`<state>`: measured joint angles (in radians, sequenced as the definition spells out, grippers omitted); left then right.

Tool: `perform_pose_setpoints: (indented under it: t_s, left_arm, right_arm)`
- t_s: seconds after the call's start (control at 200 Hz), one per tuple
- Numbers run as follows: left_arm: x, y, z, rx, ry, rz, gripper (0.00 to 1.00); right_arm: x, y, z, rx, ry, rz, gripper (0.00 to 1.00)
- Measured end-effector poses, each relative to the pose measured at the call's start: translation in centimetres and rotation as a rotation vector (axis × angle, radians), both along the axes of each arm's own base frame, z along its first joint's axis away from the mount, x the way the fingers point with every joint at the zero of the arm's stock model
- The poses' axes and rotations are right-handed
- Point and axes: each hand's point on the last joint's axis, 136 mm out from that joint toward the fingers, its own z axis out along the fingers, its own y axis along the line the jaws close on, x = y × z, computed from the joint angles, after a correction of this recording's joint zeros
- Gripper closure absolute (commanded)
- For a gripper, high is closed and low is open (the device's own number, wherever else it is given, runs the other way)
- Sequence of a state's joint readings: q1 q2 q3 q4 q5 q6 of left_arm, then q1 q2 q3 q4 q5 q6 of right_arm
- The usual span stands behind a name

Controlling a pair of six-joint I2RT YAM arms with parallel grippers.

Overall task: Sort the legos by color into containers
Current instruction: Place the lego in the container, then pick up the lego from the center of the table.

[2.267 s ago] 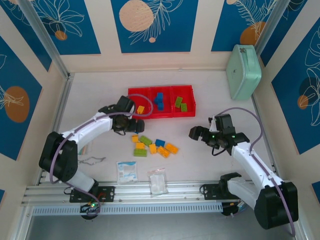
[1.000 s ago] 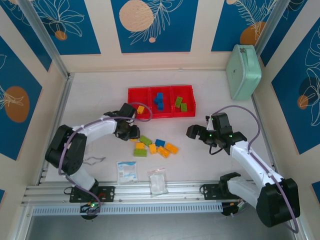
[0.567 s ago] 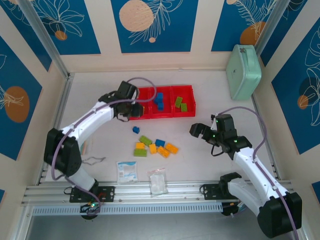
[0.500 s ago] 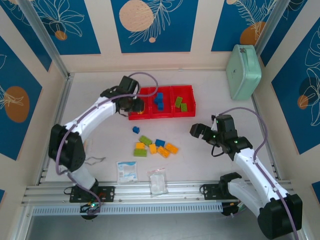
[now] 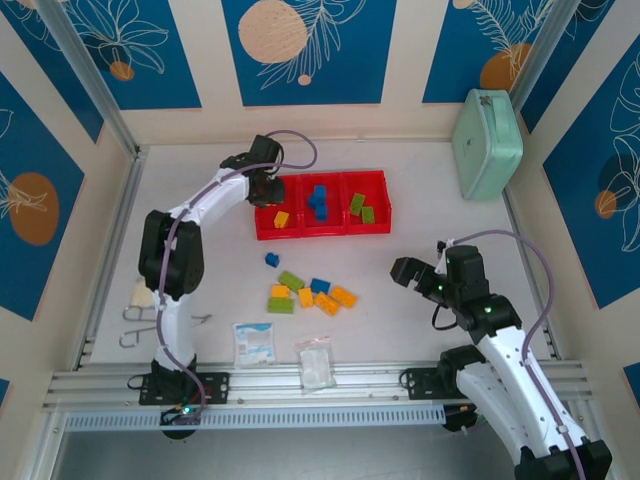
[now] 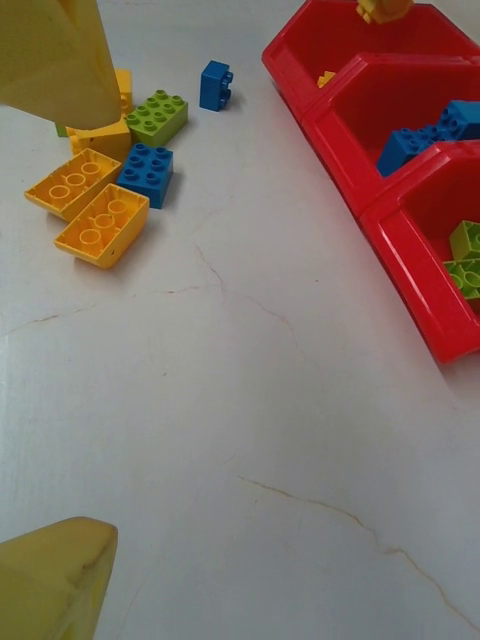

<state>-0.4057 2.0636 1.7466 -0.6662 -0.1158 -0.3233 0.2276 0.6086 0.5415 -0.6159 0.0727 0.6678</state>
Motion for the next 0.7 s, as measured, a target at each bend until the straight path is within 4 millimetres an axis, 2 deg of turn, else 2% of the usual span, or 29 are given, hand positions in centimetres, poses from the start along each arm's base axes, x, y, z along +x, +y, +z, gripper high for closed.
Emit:
perform_pose_setpoints:
  t_s: [0.1, 0.255, 0.38, 0.47, 0.515, 0.625, 0.7]
  left_arm:
    - [0.0, 0.0, -0.8, 0.000, 0.016, 0.012, 0.51]
    - [0.5, -0.6, -0.4, -0.038, -0.014, 0.007, 0.38]
    - [-0.2, -1.0, 0.0, -0.079, -0.029, -0.008, 0.18]
    - [-1.5, -0.8, 0.9, -0.108, -0.041, -0.015, 0.09]
    - [-2.5, -0.6, 1.6, -0.127, -0.051, -0.018, 0.00]
    - [-5.5, -0.2, 2.7, -0.194, -0.069, -0.019, 0.01]
    - [-7.8, 0.2, 2.6, -0.235, -0.062, -0.016, 0.01]
  right_arm:
    - [-0.3, -0.4, -0.2, -0.008, 0.013, -0.012, 0.00]
    - [-0.5, -0.5, -0.5, -0.011, 0.026, -0.018, 0.00]
    - [-0.5, -0.6, -0.5, -0.010, 0.026, -0.021, 0.00]
    - [-0.4, -0.6, -0.7, -0.010, 0.036, -0.020, 0.00]
    - [-0.4, -0.5, -0.8, -0.011, 0.043, -0.019, 0.00]
    - [-0.2, -0.3, -1.3, -0.008, 0.066, -0.012, 0.00]
    - [-0.1, -0.2, -1.6, -0.006, 0.084, -0.007, 0.00]
